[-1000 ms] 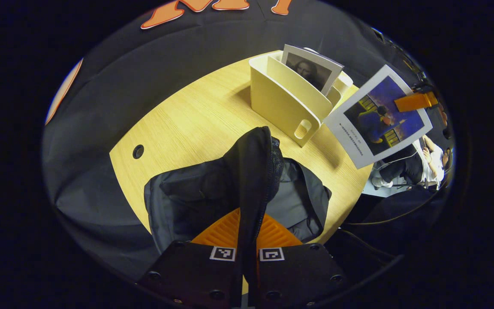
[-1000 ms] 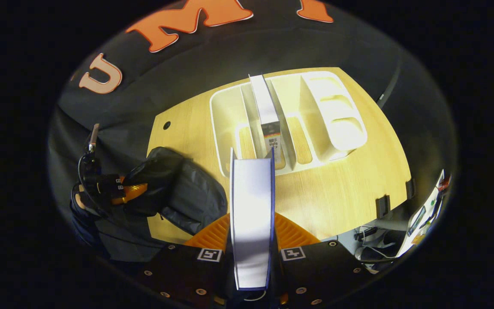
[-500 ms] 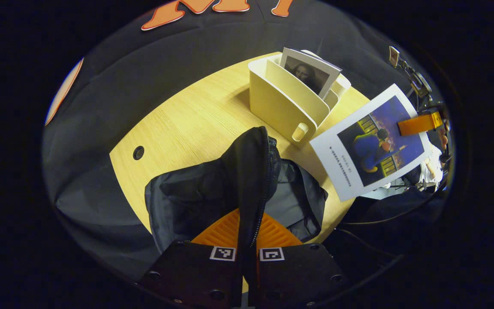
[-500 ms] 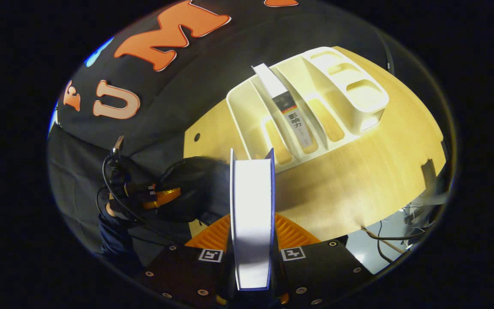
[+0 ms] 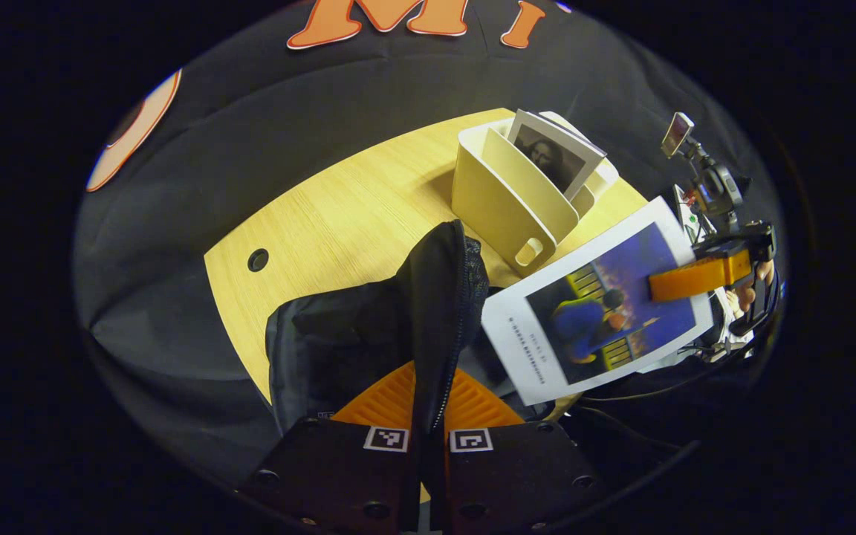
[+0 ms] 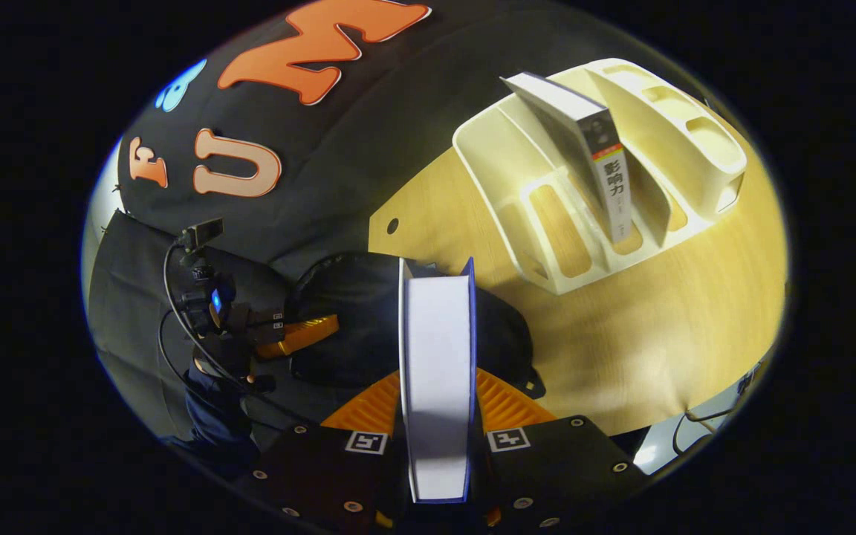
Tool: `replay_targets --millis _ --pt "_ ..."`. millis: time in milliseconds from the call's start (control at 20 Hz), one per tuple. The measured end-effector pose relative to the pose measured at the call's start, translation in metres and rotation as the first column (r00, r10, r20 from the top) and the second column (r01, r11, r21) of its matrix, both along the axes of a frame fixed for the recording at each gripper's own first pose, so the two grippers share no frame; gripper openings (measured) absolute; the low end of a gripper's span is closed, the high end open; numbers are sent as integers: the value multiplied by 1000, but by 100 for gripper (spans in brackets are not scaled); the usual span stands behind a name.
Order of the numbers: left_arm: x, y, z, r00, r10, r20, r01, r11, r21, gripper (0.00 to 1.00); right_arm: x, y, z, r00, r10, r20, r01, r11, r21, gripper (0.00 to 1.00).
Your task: Open the schoolbag, grab two books from the bookshelf and put them into the schoolbag.
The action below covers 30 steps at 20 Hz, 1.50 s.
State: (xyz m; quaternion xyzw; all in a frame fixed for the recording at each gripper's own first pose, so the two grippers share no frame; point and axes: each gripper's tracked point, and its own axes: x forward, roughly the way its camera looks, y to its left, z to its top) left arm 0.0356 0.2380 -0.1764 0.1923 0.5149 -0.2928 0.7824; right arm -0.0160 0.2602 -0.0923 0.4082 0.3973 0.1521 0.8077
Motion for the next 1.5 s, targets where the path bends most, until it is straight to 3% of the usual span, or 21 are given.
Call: replay_targets --millis 550,850,1100,1300,1400,1450,1500 --pt "-1 1 16 998 51 25 -50 998 -41 6 60 71 -32 998 -55 32 48 982 183 34" --pt "-2 -7 22 998 61 33 -58 996 -71 6 84 121 -48 997 -59 50 48 980 193 34" --pt "-6 -13 21 997 74 22 -72 993 -96 5 103 151 -68 998 -42 48 33 986 166 35" --pt "1 -11 18 994 105 26 -102 990 -97 5 110 147 -73 999 -46 10 44 988 146 37" --pt "2 -10 17 991 129 34 -125 987 -97 5 105 142 -91 999 -8 -33 9 999 50 45" --pt "3 -10 16 990 138 39 -134 986 -97 5 101 127 -96 1000 -19 -21 19 1000 -16 75" --pt "1 -11 15 989 146 37 -142 985 -96 5 99 118 -107 999 -9 -32 6 997 -80 64"
